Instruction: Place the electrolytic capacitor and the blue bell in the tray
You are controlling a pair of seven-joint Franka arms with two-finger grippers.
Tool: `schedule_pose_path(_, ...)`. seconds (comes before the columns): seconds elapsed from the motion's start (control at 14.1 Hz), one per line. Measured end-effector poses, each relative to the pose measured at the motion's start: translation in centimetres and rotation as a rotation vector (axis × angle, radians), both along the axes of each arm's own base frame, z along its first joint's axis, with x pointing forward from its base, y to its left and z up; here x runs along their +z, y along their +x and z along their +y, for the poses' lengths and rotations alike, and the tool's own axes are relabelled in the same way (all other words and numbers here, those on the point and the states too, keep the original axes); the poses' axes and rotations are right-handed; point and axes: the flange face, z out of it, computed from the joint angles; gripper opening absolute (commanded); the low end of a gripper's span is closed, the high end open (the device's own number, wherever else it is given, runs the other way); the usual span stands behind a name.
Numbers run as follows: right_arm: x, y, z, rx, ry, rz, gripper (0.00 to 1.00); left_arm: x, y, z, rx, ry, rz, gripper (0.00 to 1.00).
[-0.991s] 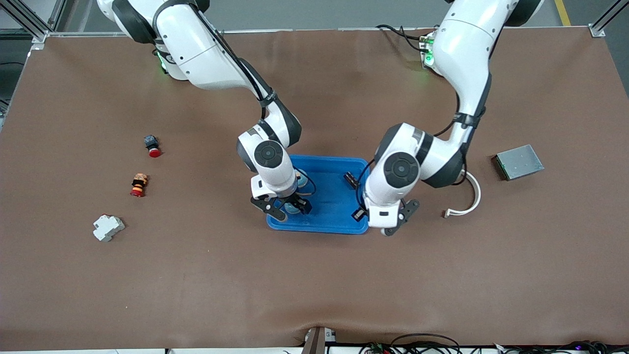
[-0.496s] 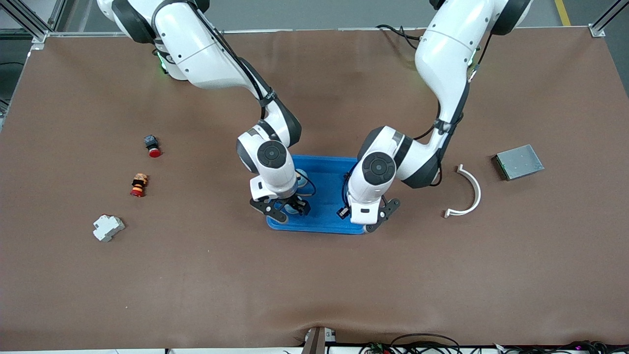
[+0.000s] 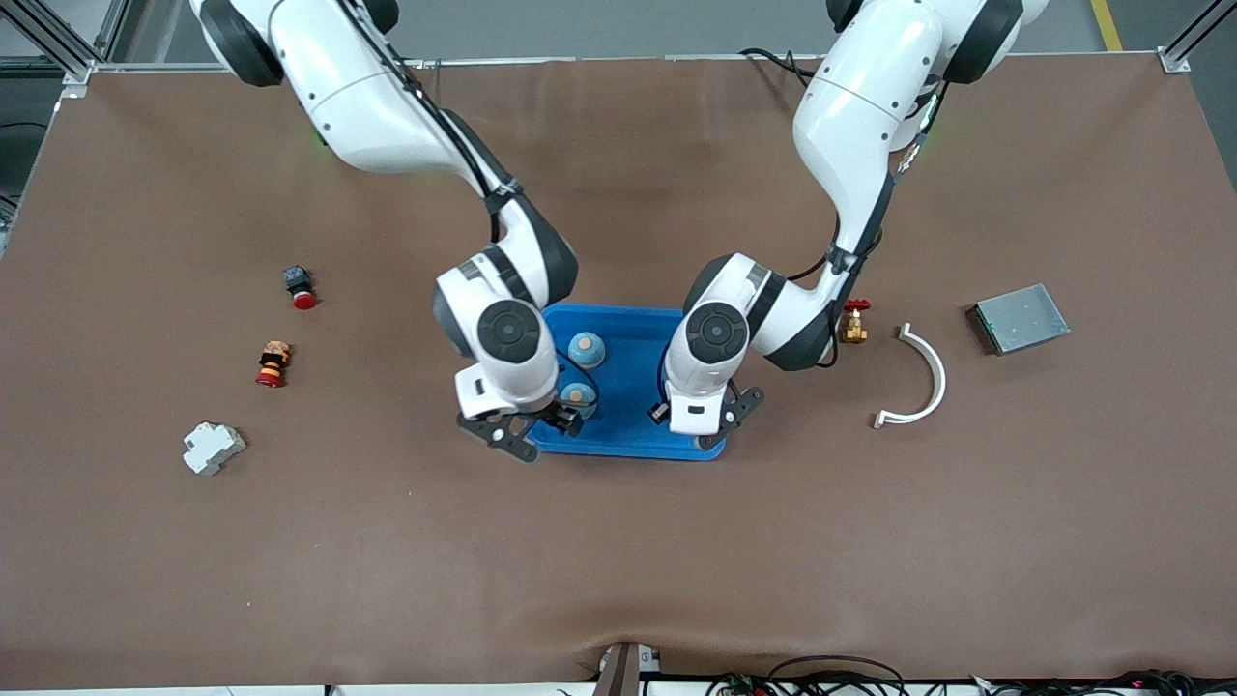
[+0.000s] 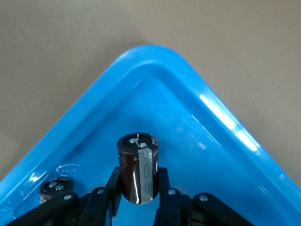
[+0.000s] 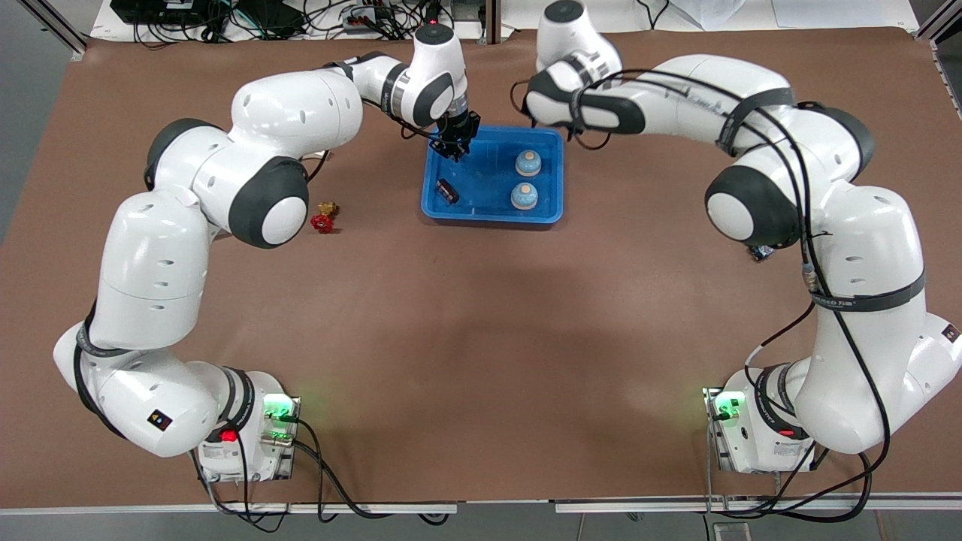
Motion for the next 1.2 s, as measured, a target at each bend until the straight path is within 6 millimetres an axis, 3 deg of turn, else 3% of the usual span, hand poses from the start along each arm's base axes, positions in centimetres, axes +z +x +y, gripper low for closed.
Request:
schedule_pose_path(0.14, 3.2, 1.8, -2.7, 0.041, 0.009, -0.018, 1.0, -0.6, -0.2, -0.1, -0.003, 0.005, 0.007, 0.09)
schedule_pose_path(0.28, 5.8, 2.6, -4.9, 0.057, 0.008, -0.02, 1.0, -1.3, -0.2, 0.1, -0.001, 0.012, 0.013, 0.24)
schedule_pose_path(0.35, 6.6, 2.7, -5.6, 0.058, 0.002, -0.01, 1.0, -1.5, -0.2, 0.2, 0.0, 0.014, 0.014, 0.54)
schedule_pose_path(0.42, 7.3, 2.7, -6.1, 0.056, -0.004, -0.004, 1.0, -1.6, -0.2, 0.2, 0.001, 0.016, 0.015, 0.92)
schedule_pose_path(0.5, 7.7, 2.7, -6.6, 0.053, -0.015, -0.002, 1.0, -1.6, -0.2, 0.2, 0.001, 0.016, 0.015, 1.0)
schedule_pose_path(0.71, 8.1, 3.4, -8.7, 0.101, -0.048, 0.0, 1.0, -1.3, 0.0, 0.2, 0.001, 0.013, 0.009, 1.0)
schedule_pose_path(0.85, 9.2, 4.1, -11.7, 0.166, -0.058, 0.011, 1.0, -0.7, 0.3, 0.2, -0.001, 0.017, 0.001, 1.0)
schedule_pose_path(1.2, 16.6, 5.3, -23.8, 0.323, -0.068, 0.057, 1.0, 4.0, 2.0, 2.0, -0.003, 0.05, -0.024, 1.0)
